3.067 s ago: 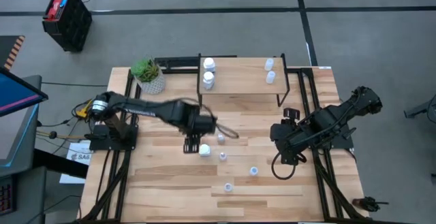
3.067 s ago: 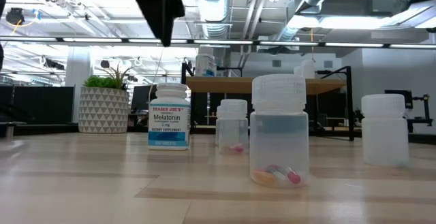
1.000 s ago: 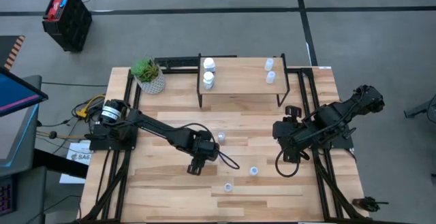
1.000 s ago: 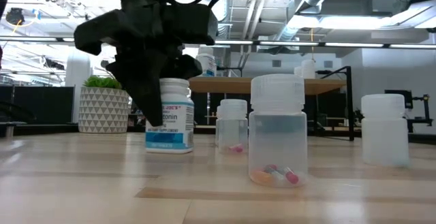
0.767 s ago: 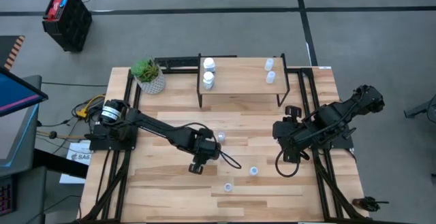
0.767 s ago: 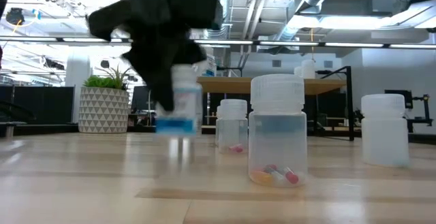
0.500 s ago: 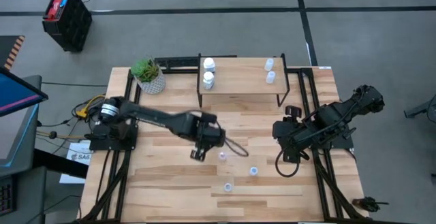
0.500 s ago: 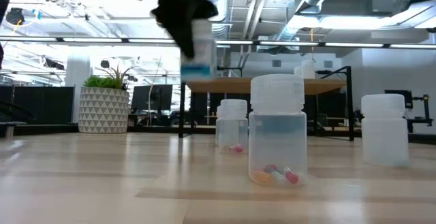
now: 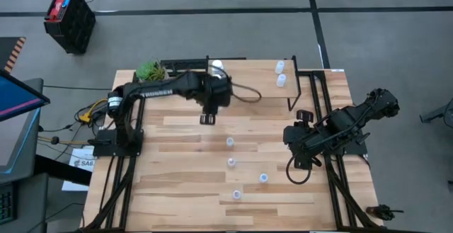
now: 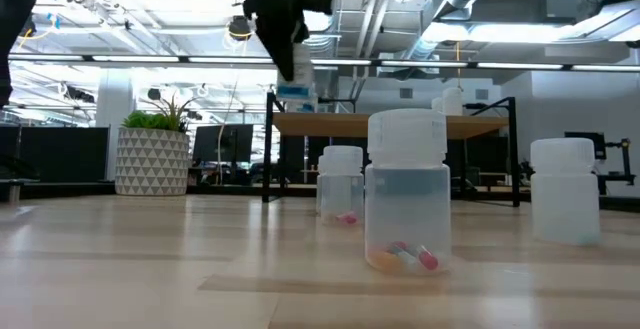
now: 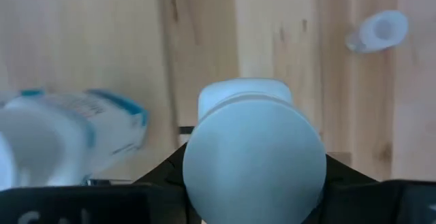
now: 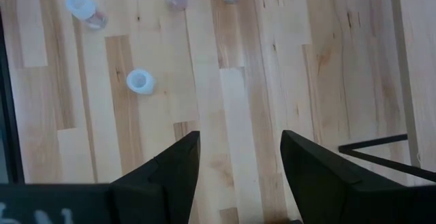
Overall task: Pick and place medicine bottles onto shelf by color
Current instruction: Put the big white pill bottle on the shelf aligned with the other big white pill bottles
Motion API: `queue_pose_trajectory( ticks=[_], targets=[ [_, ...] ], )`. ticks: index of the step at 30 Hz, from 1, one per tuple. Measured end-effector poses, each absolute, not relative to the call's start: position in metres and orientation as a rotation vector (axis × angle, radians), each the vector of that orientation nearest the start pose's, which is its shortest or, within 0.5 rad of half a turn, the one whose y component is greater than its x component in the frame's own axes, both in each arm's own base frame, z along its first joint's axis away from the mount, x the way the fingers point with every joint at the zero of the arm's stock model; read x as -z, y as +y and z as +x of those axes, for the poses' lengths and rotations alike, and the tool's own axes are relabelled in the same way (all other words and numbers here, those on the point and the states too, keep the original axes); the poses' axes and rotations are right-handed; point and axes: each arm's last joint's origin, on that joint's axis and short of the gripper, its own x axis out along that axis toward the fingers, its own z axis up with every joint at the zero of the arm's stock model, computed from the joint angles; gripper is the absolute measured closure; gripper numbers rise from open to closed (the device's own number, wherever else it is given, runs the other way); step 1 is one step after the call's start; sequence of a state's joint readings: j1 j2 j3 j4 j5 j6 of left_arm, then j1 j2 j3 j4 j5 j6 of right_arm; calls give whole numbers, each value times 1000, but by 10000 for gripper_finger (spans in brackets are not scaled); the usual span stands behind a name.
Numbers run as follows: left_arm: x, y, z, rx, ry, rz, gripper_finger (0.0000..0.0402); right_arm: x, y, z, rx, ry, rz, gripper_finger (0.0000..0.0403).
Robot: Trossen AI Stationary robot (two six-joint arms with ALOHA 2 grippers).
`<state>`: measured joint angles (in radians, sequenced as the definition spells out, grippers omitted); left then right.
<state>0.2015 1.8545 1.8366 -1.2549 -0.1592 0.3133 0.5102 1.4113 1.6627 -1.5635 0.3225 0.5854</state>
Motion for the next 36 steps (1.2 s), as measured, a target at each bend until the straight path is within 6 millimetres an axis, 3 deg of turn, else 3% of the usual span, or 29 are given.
queue_pose_trajectory(
  ticks=[20, 36],
  targets=[
    [-324, 142, 350, -283, 1269, 280, 273, -391, 102, 201, 196, 1179, -10, 177],
    [-326, 144, 354, -240, 1190, 201, 259, -391, 102, 201, 201, 1178, -3, 177]
  ],
)
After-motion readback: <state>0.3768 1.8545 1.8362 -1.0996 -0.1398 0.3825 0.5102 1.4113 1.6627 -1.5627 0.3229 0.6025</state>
